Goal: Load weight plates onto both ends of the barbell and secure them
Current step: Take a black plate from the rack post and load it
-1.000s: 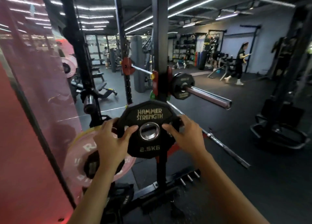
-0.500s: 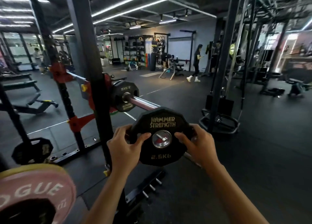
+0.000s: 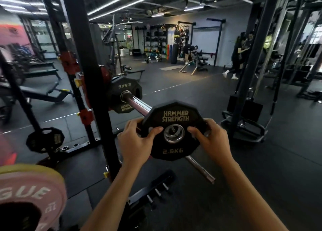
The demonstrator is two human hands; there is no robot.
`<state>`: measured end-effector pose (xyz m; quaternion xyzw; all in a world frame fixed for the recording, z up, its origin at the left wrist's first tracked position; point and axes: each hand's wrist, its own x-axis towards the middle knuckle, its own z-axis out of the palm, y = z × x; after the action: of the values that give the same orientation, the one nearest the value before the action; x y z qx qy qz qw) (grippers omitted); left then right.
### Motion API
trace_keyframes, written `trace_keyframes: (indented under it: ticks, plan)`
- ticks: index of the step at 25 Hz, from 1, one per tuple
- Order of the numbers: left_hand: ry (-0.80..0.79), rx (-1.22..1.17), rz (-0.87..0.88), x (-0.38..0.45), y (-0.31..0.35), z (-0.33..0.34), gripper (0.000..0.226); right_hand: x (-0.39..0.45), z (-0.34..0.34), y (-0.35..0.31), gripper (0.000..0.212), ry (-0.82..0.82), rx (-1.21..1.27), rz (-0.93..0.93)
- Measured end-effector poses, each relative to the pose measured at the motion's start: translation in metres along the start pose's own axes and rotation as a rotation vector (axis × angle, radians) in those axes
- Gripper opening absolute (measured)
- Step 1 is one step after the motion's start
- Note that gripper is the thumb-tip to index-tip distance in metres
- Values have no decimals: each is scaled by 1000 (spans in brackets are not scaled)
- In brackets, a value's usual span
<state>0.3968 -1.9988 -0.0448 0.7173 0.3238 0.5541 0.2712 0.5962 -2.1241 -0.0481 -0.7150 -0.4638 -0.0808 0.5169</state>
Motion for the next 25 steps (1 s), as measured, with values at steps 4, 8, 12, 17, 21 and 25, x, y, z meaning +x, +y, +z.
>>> trace_keyframes:
  ticks: [4, 8, 12, 17, 21, 25]
  plan:
    - [115, 94, -5, -13, 10, 21, 44, 32, 3, 27, 49, -131, 116, -78]
    - [283, 196, -32, -27, 12, 39, 41, 59, 21, 49, 54, -268, 226, -98]
    - [392, 263, -30, -31, 8, 51, 46, 79, 39, 61, 66, -371, 279, -192]
    - [428, 333, -122, -12, -3, 54, 57, 99, 70, 62, 65, -396, 300, -225]
    - [384, 346, -242, 9, -20, 53, 59, 123, 102, 60, 63, -390, 263, -247]
    - [395, 330, -269, 40, -47, 54, 54, 151, 142, 61, 68, -395, 204, -258]
